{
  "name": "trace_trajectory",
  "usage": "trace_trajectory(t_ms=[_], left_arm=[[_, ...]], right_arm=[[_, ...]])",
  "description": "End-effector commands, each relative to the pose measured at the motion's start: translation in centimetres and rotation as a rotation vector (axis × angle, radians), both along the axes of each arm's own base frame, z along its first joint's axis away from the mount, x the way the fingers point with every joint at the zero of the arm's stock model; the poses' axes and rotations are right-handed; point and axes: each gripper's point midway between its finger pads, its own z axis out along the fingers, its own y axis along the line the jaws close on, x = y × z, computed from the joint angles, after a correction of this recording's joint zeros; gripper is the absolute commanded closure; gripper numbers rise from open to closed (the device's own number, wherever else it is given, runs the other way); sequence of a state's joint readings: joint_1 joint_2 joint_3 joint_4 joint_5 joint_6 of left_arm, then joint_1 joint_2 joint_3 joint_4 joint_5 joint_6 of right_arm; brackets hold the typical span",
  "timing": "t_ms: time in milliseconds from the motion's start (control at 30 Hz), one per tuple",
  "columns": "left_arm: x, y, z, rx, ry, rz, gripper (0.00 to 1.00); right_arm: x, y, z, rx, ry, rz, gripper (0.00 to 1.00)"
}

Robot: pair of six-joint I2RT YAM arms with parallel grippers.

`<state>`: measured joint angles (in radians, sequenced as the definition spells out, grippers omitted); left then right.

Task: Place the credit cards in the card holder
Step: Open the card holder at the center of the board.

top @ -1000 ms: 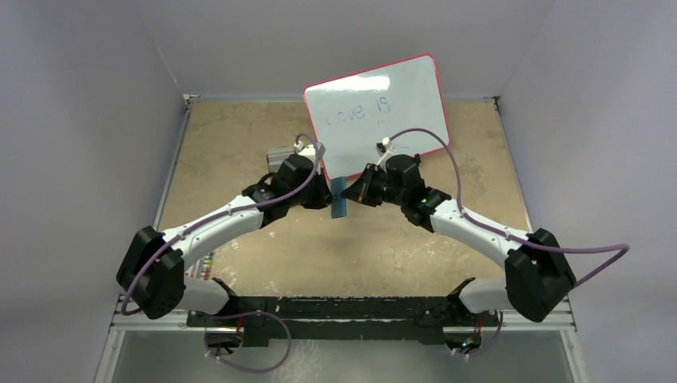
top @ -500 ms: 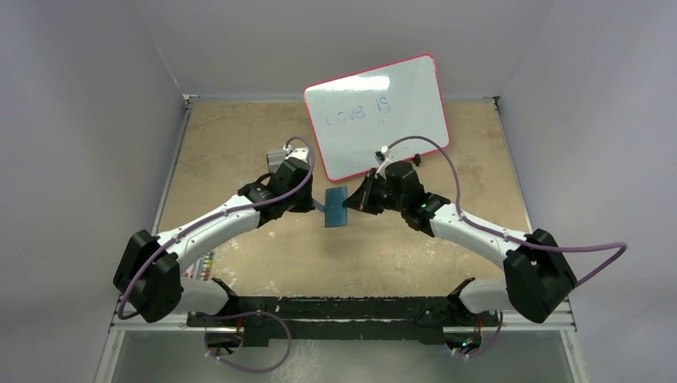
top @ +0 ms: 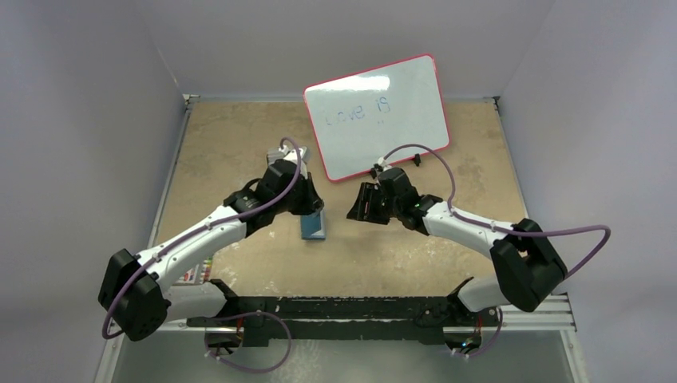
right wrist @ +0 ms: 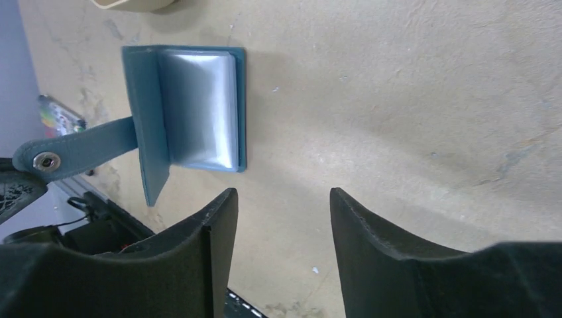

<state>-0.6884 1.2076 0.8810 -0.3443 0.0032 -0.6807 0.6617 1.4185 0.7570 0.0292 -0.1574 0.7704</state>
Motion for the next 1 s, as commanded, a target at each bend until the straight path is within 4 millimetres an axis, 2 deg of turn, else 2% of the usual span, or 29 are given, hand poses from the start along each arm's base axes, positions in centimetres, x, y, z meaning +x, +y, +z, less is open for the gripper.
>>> trace_trajectory(t_ms=[0, 233, 300, 500, 700, 967], left_arm=[[0.1, -1.7, 1.2, -0.101, -0.017, -0.034, 1.0], [0.5, -1.1, 0.6, -0.071, -0.019, 0.005, 1.0], [0.9, 0.2, -0.1, -0.018, -0.012, 0.062, 1.0], [1.0, 6.2, -4.0, 0.265, 0.058, 0.29, 1.0], [0.2, 7.4, -6.2, 0.311, 0.123, 0.346, 1.0], [0.3, 10.1, -6.2, 0.461, 0.12, 0.42, 1.0]], right_arm=[[1.7, -0.4, 2.0, -0.031, -0.1, -0.016, 0.42], [1.2, 1.9, 1.7, 0.098, -0.079, 0.033, 0.42], [0.9, 2.7, 1.4, 0.136, -0.063, 0.063, 0.42], [1.0, 3.6, -0.2, 0.142, -0.019, 0.09, 0.45], [0.7, 4.7, -0.7, 0.185, 0.0, 0.137, 0.47], [0.5, 5.3, -1.5, 0.211, 0.026, 0.153, 0.5]])
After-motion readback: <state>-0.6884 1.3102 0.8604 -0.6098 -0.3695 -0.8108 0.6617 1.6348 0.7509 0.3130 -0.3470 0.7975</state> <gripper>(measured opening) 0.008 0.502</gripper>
